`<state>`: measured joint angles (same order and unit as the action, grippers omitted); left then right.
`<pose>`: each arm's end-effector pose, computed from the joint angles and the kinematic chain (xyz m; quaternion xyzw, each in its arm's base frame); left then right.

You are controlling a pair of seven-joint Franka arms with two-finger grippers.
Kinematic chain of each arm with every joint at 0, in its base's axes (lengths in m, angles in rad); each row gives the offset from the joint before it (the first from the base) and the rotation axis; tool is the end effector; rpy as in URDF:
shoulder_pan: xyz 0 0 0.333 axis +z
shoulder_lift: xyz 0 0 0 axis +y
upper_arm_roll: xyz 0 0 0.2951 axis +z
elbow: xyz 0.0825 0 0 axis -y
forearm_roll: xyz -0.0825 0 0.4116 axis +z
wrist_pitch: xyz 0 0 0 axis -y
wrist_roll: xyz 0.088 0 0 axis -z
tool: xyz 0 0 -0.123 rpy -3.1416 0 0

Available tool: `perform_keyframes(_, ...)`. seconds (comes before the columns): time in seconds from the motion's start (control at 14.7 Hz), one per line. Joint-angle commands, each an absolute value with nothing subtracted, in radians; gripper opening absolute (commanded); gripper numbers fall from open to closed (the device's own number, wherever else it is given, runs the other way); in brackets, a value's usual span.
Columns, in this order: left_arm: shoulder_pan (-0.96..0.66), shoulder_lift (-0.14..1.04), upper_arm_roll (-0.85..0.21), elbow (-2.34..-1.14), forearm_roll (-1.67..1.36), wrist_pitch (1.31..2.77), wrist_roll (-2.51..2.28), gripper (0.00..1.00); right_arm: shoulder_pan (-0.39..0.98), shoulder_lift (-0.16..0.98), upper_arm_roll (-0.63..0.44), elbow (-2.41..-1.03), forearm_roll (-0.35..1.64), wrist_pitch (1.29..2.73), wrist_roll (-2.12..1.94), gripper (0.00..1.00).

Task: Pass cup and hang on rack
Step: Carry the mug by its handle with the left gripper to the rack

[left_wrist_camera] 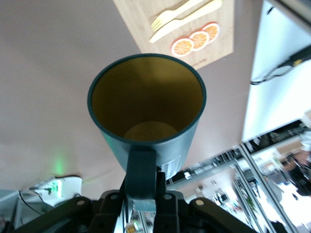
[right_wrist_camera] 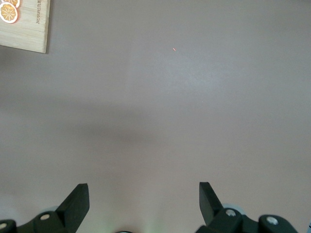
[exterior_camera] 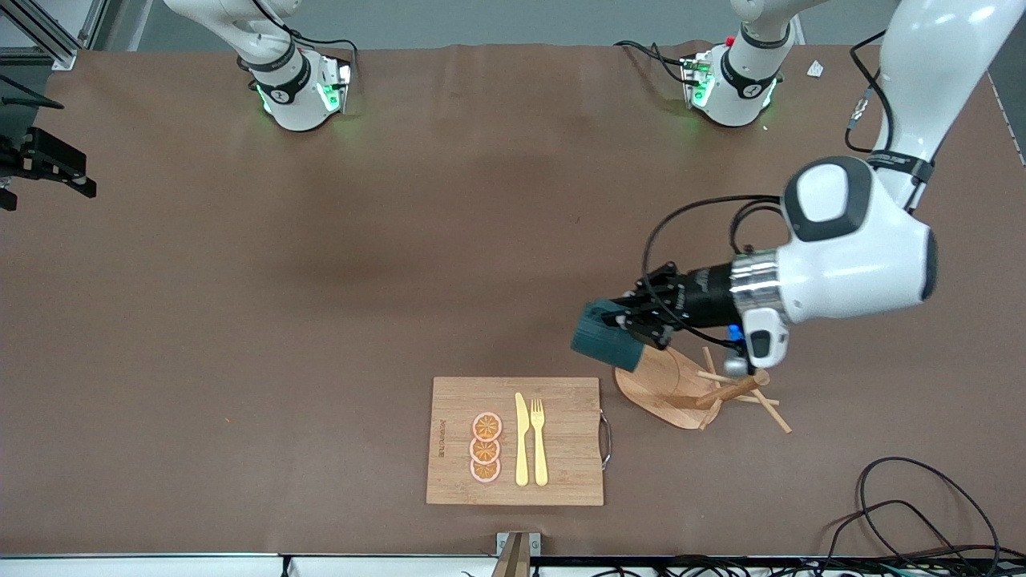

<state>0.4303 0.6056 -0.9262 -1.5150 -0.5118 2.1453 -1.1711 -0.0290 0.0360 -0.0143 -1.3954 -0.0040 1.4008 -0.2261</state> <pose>0.6714 -0.2657 0.4252 0.7653 0.4565 -0.2553 0.3750 0.5729 -0.0252 0.6382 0.9957 0.0910 -0.0155 0.0002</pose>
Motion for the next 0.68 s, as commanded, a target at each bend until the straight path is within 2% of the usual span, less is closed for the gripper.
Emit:
perform_keyframes(0.0,0.5,0.607,-0.951,-1.548,-0.627,2.109,-1.036,0.02,-0.026,0.021,-0.011,-1.399,-0.011,1.393,-0.219,1.0)
perform_keyframes(0.61,0.638,0.684,-0.95,-1.554,-0.644,1.979,-0.793,0.02,-0.015,0.021,-0.011,-1.399,-0.011,1.39,-0.224,1.0)
